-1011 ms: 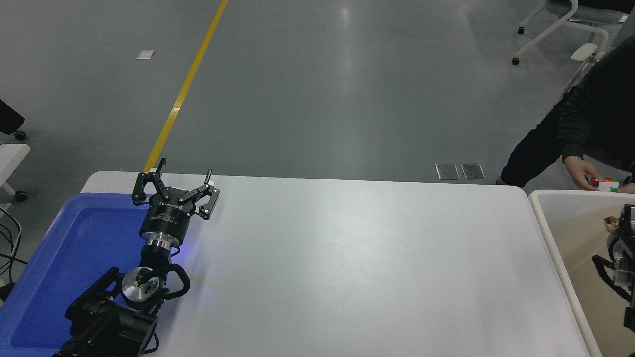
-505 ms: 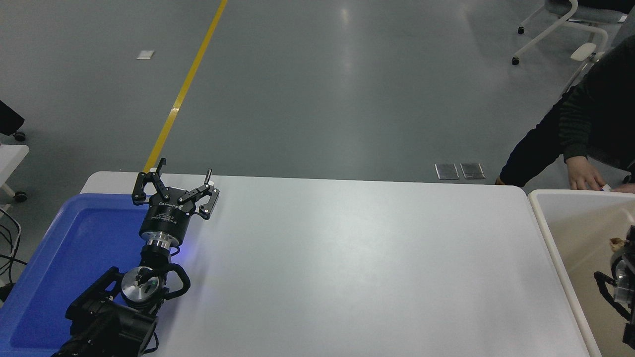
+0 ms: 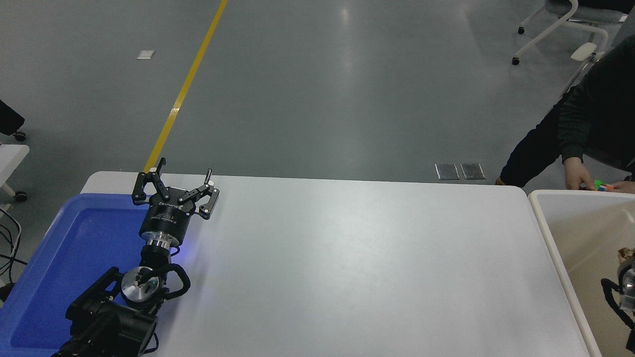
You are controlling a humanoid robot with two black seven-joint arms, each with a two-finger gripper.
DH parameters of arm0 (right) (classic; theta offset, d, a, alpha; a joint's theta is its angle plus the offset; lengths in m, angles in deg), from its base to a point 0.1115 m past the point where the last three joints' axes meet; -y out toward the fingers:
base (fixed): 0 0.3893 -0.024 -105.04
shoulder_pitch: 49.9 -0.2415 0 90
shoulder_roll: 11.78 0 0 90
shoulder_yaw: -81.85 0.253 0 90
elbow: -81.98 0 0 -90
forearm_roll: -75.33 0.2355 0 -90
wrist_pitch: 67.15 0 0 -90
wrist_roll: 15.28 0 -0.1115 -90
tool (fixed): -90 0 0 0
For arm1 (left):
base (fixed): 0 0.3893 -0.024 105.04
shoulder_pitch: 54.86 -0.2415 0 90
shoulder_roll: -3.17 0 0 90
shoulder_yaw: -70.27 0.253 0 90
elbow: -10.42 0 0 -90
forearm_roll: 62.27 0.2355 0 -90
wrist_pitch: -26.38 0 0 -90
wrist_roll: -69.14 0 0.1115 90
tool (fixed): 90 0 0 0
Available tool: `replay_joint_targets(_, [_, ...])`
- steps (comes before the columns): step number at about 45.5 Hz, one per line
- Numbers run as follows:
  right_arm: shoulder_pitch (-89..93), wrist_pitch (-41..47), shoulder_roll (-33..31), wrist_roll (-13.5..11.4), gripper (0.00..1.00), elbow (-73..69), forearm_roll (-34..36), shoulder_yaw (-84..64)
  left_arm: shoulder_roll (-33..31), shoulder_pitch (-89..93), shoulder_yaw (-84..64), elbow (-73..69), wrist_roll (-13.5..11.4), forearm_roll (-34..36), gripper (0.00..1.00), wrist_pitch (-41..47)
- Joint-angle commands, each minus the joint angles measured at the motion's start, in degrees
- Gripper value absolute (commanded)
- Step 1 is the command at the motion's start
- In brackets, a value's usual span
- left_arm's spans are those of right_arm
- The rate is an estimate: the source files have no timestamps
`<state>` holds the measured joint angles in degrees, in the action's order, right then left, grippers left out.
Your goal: Pick up paper ball place in dustbin
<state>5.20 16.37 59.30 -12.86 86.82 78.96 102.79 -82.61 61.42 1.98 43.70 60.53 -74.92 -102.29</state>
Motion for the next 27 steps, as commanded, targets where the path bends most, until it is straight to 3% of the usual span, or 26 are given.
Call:
replay_joint_targets(1, [0.01,0.06,-0.15,0.04,1.0,0.0,0.41,0.15,0.0,0.0,0.0,0.03,0.0,0.09,0.99,0.0])
replay_joint_targets(27, [-3.42,0.33,2.49,0.13,1.0,-4.39,0.32,0.15,0.0,0.0,0.0,0.03,0.08,0.09,0.99,-0.09])
